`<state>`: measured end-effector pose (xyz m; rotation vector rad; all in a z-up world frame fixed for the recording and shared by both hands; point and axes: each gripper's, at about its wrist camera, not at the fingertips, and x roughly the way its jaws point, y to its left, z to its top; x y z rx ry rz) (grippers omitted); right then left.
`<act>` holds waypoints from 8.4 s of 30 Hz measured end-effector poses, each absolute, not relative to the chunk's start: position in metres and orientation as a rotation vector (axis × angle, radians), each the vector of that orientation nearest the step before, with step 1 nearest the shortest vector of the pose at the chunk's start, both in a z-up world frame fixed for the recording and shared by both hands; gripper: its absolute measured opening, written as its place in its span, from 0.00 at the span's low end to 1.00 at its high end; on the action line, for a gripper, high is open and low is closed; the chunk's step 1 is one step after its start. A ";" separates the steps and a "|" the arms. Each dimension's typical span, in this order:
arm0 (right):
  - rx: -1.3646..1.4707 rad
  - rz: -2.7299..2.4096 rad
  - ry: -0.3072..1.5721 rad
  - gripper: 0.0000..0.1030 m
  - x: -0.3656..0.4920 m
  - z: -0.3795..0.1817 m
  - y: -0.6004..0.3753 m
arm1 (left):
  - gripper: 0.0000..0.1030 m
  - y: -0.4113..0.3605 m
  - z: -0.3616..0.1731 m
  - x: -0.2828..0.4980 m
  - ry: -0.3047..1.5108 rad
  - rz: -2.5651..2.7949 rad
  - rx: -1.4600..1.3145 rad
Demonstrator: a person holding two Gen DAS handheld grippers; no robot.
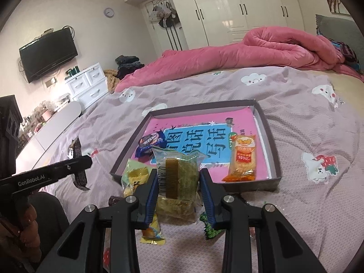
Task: Organize snacks
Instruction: 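Lift the chocolate bar toward the tray with the left tool while the right tool grasps the clear pastry bag, then carry the chocolate bar into the tray with the left tool while the right tool carries the pastry bag there, then open the left tool over the book while the right tool releases the pastry bag in the tray, then withdraw both open tools from the tray back toward the snack pile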
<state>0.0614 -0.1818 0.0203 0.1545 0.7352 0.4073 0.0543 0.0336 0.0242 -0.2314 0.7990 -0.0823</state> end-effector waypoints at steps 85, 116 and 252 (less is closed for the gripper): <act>0.289 0.186 0.749 0.35 0.142 0.012 -0.265 | 0.28 0.017 -0.062 0.162 0.985 -0.155 -0.226; 0.242 0.177 0.937 0.35 0.161 -0.026 -0.248 | 0.28 0.017 -0.062 0.165 0.980 -0.147 -0.214; 0.155 0.333 0.663 0.67 0.086 0.033 -0.222 | 0.74 0.045 0.012 0.095 0.828 -0.111 -0.222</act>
